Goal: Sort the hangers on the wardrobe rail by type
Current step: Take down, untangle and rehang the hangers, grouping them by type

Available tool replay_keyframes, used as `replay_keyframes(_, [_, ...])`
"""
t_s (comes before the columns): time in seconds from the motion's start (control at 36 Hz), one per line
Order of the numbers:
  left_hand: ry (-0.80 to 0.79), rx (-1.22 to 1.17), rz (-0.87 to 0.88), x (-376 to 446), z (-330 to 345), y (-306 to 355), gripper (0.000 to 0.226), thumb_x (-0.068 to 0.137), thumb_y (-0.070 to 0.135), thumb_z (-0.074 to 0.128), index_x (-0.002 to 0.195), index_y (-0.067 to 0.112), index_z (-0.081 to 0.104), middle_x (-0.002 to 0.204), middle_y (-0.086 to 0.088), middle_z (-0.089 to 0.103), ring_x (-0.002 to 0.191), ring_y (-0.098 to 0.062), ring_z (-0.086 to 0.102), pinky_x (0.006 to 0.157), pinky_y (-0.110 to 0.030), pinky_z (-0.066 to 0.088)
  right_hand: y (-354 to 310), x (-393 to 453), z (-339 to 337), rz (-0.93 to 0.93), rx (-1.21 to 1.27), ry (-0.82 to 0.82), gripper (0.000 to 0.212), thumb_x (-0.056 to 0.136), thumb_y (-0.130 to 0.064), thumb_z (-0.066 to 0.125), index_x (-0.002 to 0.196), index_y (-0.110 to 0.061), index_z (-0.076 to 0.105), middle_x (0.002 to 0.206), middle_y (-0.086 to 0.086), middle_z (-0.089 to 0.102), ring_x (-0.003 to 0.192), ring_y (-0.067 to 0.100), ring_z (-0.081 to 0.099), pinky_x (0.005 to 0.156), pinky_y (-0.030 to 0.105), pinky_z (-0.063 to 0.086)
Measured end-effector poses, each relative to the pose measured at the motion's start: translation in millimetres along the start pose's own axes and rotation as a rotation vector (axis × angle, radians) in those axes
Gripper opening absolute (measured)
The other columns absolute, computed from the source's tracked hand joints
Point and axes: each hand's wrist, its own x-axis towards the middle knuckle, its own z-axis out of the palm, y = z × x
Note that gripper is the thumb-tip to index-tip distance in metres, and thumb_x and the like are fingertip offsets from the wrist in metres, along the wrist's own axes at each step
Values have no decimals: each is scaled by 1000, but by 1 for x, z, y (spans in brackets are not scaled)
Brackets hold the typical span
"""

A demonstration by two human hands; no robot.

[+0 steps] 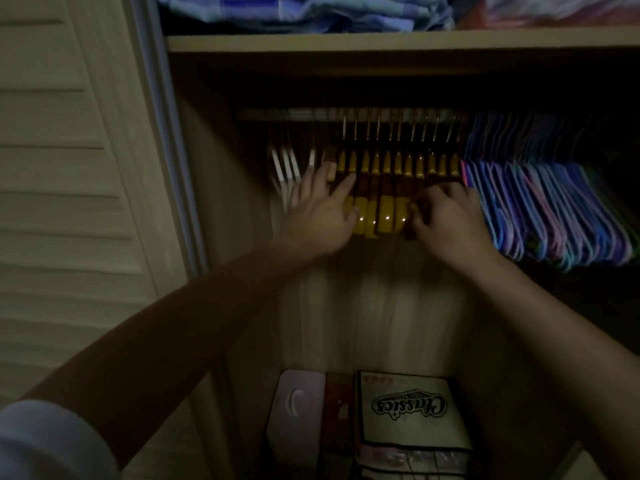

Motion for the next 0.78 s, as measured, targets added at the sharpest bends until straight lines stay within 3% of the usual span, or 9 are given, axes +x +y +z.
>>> replay_keyframes(0.11, [20,59,61,-2,6,17,63,99,52,41,156,33,24,166,-11,5,153,-32,0,121,-54,3,55,2,-9,111,-88,-99,60,91,-54,48,141,-21,45,147,15,39,136,38,28,111,50,30])
replay_keyframes(0.22, [-69,13,34,3,12,38,62,99,51,44,155,33,26,165,-11,15,152,-32,9,121,-50,7,107,2,-18,243,-57,-137,88,80,-81,34,148,-24,38,154,15,35,142,35,25,117,50,23])
replay_keyframes(0.33, [-120,-2,33,6,20,55,66,97,50,49,155,33,24,163,-12,18,150,-35,16,120,-51,14,139,-7,-16,185,-92,-246,113,62,-101,18,153,-34,23,161,8,23,148,34,16,119,54,18])
replay_keyframes(0.44, [-136,-30,-35,7,31,74,65,93,47,53,151,37,26,161,-11,21,147,-36,20,118,-55,21,155,-17,-11,94,-122,-318,116,61,-101,25,155,-35,12,162,9,19,148,36,15,120,53,18])
replay_keyframes(0.53, [-118,-12,-101,13,35,80,64,93,49,51,151,38,27,160,-11,23,148,-34,18,118,-57,19,160,-14,-14,90,-61,-203,106,70,-93,29,153,-28,23,157,11,30,145,35,23,118,51,23])
replay_keyframes(0.61, [-77,33,-101,19,41,96,65,96,53,47,154,34,26,160,-11,25,149,-32,17,121,-55,12,177,-6,-27,216,-3,-6,77,90,-67,39,147,-15,37,150,16,40,138,36,32,115,46,27])
replay_keyframes(0.78, [-108,19,-209,35,49,123,59,101,55,32,155,30,25,160,-14,27,147,-35,24,120,-51,15,202,6,-43,203,-45,-48,64,95,-56,44,144,-15,44,147,18,43,137,37,32,112,46,28])
